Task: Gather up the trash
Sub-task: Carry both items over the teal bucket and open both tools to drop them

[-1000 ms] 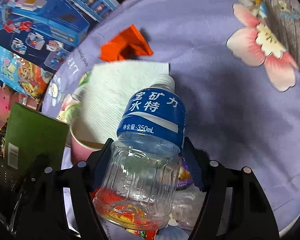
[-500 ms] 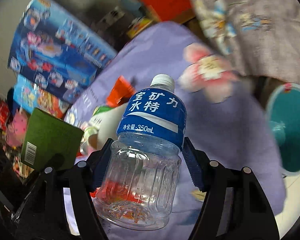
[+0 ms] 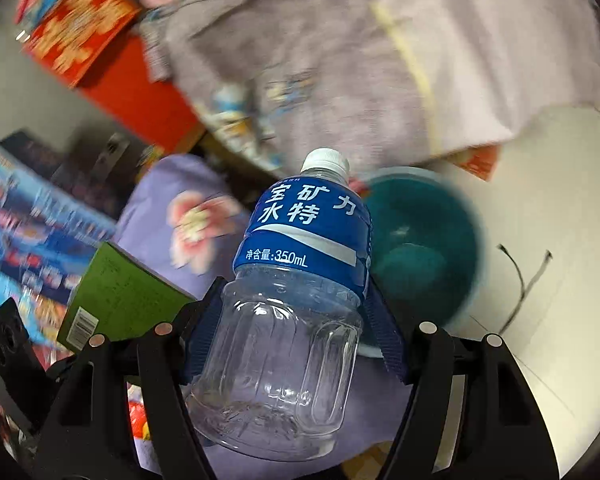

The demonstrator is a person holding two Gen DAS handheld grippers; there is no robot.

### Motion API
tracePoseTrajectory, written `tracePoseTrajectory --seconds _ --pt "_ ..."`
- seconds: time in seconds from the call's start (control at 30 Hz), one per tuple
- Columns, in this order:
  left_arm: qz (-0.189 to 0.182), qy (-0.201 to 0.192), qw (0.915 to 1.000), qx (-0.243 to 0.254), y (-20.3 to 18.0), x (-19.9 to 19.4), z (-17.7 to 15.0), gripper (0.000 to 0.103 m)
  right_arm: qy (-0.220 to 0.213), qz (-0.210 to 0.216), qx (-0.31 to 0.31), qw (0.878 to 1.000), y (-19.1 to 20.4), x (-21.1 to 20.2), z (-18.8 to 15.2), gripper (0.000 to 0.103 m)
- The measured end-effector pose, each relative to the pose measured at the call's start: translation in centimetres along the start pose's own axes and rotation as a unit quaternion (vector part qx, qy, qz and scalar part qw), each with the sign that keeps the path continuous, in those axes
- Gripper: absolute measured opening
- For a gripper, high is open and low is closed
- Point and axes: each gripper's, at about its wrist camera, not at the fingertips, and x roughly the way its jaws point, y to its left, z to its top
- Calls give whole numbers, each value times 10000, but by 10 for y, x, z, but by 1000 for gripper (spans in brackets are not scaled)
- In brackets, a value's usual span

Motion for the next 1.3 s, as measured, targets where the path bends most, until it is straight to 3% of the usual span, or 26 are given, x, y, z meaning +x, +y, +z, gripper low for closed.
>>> tracePoseTrajectory --seconds 0.33,0.5,0.57,0.8,1.07,1.13,1.3 --pt "-421 851 9954 144 -33 114 32 2 225 -287 661 9971 -76 24 0 66" --pt "-335 1136 9929 85 -33 145 35 4 360 -282 807 9957 -95 37 -2 66" --pt "-233 1188 9926 54 -30 149 34 14 419 -261 846 9952 -99 42 -2 66" --pt "-40 1075 9941 -103 -19 138 32 30 534 -271 818 9948 -99 54 0 66" --pt "183 598 9980 -83 -13 105 33 89 716 -463 679 9940 -94 74 1 66" --pt "225 501 9984 -109 -10 98 32 94 832 -503 595 9935 -90 82 0 66" --pt "205 418 9983 -346 3 83 26 95 1168 -487 302 9915 -71 102 -6 67"
